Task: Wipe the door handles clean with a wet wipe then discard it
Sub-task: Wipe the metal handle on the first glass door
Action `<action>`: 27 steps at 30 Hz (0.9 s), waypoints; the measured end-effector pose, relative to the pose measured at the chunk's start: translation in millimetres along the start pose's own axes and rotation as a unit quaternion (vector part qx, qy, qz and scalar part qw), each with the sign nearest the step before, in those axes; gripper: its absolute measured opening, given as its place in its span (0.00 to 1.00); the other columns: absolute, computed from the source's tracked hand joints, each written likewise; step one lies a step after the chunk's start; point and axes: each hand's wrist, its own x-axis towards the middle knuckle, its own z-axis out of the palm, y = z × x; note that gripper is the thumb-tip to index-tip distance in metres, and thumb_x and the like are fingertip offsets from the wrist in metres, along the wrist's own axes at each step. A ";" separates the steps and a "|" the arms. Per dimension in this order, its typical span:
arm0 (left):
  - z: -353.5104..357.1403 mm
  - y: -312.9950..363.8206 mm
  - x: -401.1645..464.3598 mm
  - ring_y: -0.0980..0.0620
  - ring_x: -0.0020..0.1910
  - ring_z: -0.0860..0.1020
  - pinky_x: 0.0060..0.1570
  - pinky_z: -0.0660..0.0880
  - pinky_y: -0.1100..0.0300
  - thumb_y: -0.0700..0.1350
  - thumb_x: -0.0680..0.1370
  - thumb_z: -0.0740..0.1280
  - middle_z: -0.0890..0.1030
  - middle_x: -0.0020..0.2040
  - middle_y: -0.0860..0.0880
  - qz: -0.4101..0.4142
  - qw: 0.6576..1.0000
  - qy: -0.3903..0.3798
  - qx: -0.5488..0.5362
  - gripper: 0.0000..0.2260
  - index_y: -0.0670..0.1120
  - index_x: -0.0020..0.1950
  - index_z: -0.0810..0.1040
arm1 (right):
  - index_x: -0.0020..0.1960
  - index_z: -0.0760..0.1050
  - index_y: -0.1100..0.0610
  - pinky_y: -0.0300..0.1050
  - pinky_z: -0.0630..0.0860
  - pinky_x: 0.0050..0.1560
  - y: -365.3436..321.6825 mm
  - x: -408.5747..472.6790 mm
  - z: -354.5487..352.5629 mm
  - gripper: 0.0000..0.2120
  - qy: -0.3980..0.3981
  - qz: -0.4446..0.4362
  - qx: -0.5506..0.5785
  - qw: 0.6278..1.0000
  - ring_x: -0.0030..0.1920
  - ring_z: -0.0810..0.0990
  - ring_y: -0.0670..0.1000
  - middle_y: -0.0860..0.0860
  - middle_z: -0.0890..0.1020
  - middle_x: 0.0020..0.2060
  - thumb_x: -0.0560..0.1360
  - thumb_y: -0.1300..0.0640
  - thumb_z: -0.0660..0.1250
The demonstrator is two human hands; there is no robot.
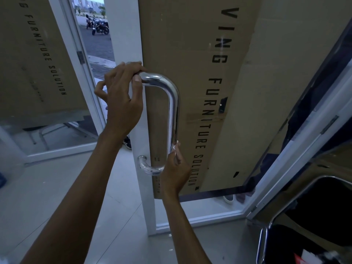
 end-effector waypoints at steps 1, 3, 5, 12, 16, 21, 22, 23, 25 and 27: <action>0.3 0.2 -0.6 0.56 0.73 0.68 0.67 0.51 0.58 0.48 0.85 0.55 0.79 0.64 0.58 0.001 1.000 0.001 0.002 0.15 0.53 0.64 0.79 | 0.63 0.85 0.50 0.45 0.85 0.54 2.5 -0.3 -1.9 0.11 -0.003 0.006 0.000 1.000 0.52 0.87 0.44 0.46 0.89 0.53 0.81 0.56 0.71; 0.5 0.2 -0.9 0.55 0.73 0.68 0.68 0.53 0.54 0.48 0.85 0.55 0.79 0.64 0.58 0.001 1.000 0.000 0.002 0.15 0.53 0.65 0.79 | 0.63 0.84 0.50 0.41 0.84 0.56 -3.2 2.0 0.1 0.12 -0.012 0.007 0.008 1.000 0.55 0.86 0.43 0.46 0.88 0.55 0.81 0.56 0.71; 0.0 -0.9 -0.3 0.53 0.73 0.69 0.69 0.54 0.47 0.48 0.85 0.55 0.79 0.63 0.58 0.001 1.000 -0.006 -0.002 0.15 0.53 0.65 0.79 | 0.64 0.84 0.51 0.33 0.81 0.56 -15.8 6.1 5.6 0.12 -0.017 -0.023 0.012 1.000 0.57 0.85 0.38 0.44 0.87 0.58 0.82 0.56 0.71; -1.6 -4.2 0.5 0.53 0.74 0.68 0.71 0.57 0.40 0.47 0.85 0.55 0.79 0.64 0.57 0.008 1.000 -0.010 -0.005 0.15 0.53 0.66 0.79 | 0.62 0.83 0.42 0.42 0.82 0.49 19.3 -1.8 -10.2 0.13 -0.035 0.025 -0.025 0.999 0.46 0.82 0.44 0.54 0.89 0.52 0.81 0.57 0.70; 0.7 -4.6 0.1 0.52 0.70 0.71 0.69 0.61 0.36 0.47 0.85 0.56 0.80 0.62 0.57 0.014 1.000 -0.006 -0.001 0.14 0.53 0.64 0.79 | 0.64 0.84 0.50 0.32 0.81 0.53 -2.2 3.2 -2.3 0.12 -0.023 0.004 -0.001 1.000 0.55 0.86 0.44 0.45 0.88 0.57 0.81 0.57 0.71; 0.1 -6.2 1.4 0.52 0.70 0.72 0.69 0.62 0.36 0.46 0.85 0.56 0.80 0.61 0.57 0.020 1.000 -0.001 0.006 0.14 0.53 0.63 0.79 | 0.63 0.85 0.48 0.26 0.77 0.43 6.0 -0.1 -12.9 0.11 -0.035 0.036 -0.056 0.997 0.48 0.84 0.33 0.44 0.88 0.56 0.82 0.56 0.71; 0.1 -5.9 1.3 0.52 0.71 0.72 0.69 0.61 0.37 0.47 0.85 0.56 0.81 0.61 0.57 0.023 1.000 0.000 0.005 0.14 0.53 0.64 0.80 | 0.62 0.85 0.47 0.26 0.76 0.41 9.5 1.1 -14.0 0.11 -0.035 0.042 -0.074 0.996 0.47 0.83 0.33 0.43 0.88 0.55 0.82 0.54 0.70; -0.2 -5.0 1.1 0.52 0.71 0.72 0.70 0.60 0.39 0.47 0.85 0.56 0.81 0.62 0.57 0.020 1.000 0.000 0.005 0.15 0.53 0.64 0.80 | 0.62 0.85 0.45 0.27 0.77 0.39 6.6 2.5 -13.3 0.10 -0.028 0.039 -0.089 0.995 0.45 0.84 0.35 0.43 0.88 0.53 0.82 0.51 0.70; -0.6 -2.9 -0.6 0.54 0.73 0.70 0.69 0.56 0.43 0.47 0.85 0.55 0.80 0.63 0.57 0.009 1.000 -0.002 0.007 0.15 0.53 0.65 0.79 | 0.60 0.86 0.42 0.38 0.80 0.39 -5.5 6.5 -8.1 0.13 -0.006 0.001 -0.105 0.994 0.41 0.82 0.42 0.46 0.87 0.45 0.80 0.42 0.67; -1.0 -2.1 -2.9 0.54 0.74 0.69 0.70 0.55 0.43 0.48 0.85 0.55 0.80 0.64 0.56 0.009 1.000 -0.007 0.002 0.16 0.52 0.66 0.79 | 0.56 0.88 0.45 0.52 0.80 0.35 -18.3 13.4 -1.1 0.15 0.021 -0.076 -0.106 0.991 0.34 0.78 0.46 0.47 0.79 0.32 0.79 0.40 0.65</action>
